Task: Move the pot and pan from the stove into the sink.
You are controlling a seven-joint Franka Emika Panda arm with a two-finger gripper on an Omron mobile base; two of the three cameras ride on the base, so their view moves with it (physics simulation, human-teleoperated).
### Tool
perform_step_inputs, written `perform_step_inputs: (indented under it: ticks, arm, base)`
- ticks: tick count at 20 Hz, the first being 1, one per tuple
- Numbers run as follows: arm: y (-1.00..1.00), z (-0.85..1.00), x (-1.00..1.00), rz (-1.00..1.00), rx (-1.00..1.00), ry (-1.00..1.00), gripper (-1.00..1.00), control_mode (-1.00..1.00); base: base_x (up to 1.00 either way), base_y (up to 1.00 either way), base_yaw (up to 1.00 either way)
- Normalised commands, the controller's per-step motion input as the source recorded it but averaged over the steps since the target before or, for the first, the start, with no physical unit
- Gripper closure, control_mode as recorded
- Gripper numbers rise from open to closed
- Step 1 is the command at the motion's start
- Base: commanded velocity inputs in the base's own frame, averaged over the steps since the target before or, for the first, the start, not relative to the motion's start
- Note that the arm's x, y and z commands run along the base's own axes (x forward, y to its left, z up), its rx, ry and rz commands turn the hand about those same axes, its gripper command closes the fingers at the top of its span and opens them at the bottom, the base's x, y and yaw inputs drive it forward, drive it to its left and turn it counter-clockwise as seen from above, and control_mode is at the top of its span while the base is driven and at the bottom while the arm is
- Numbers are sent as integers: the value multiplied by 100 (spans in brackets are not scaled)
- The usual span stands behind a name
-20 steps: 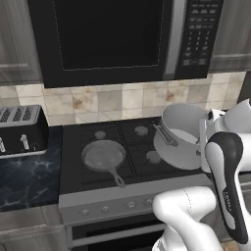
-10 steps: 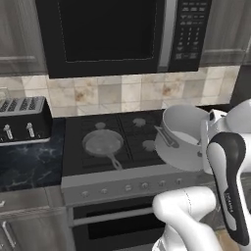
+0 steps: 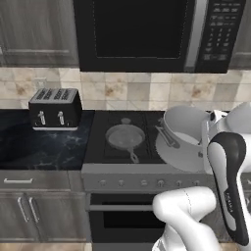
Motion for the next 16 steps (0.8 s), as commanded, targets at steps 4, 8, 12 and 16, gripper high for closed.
perform_step_inputs:
  ticks: [4,8,12,16]
  arm:
    - [0,0,0,0,0,0,100,100]
    - [0,0,0,0,0,0,100,100]
    - [0,0,0,0,0,0,100,100]
    - [0,0,0,0,0,0,100,100]
  base:
    - [-1,-3,45]
    - [-4,0,48]
    - [-5,0,48]
    - [-6,0,49]
